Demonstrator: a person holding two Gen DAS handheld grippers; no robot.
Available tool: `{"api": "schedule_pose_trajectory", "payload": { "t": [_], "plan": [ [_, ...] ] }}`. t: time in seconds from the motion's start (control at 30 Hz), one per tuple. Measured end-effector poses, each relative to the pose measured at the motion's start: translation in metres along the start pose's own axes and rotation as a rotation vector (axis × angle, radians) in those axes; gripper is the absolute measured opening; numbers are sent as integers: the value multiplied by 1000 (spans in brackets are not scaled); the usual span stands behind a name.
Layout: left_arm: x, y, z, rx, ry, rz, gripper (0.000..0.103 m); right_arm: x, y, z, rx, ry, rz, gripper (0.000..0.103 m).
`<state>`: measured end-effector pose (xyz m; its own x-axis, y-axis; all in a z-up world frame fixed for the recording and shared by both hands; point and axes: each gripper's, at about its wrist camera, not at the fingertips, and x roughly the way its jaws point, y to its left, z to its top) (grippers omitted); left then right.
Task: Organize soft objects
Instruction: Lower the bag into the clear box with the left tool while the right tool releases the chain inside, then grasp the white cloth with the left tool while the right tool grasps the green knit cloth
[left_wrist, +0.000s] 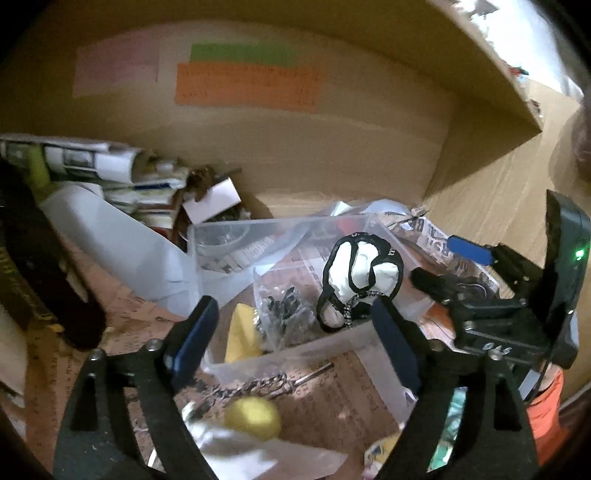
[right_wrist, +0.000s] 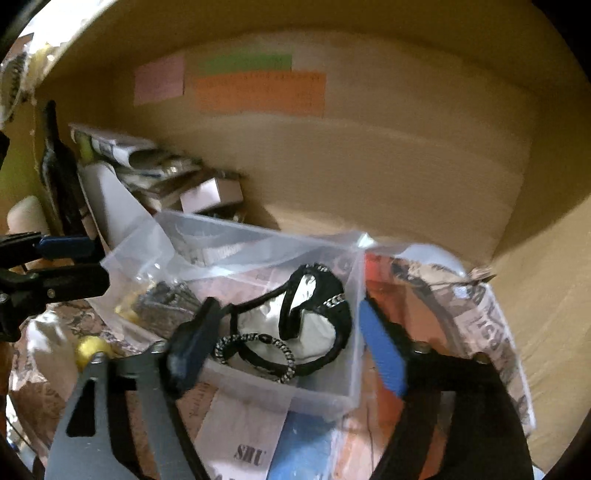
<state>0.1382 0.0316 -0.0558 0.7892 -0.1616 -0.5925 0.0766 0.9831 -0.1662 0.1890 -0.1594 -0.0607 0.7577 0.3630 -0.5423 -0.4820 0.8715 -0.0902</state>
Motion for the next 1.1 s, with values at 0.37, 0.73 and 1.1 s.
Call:
{"api": "schedule_pose_trajectory", "payload": {
  "t": [0.37, 0.73, 1.1],
  "plan": [
    [-33, 3, -46, 15, 10, 83, 99, -56, 5, -23, 3, -63, 31, 90],
    [-13, 9, -106, -34, 129, 141, 99, -46, 13, -93, 44, 127, 56, 89],
    [-12, 19, -124, -106, 168, 96, 31, -41, 21, -131, 61, 229, 132, 33]
  ]
}}
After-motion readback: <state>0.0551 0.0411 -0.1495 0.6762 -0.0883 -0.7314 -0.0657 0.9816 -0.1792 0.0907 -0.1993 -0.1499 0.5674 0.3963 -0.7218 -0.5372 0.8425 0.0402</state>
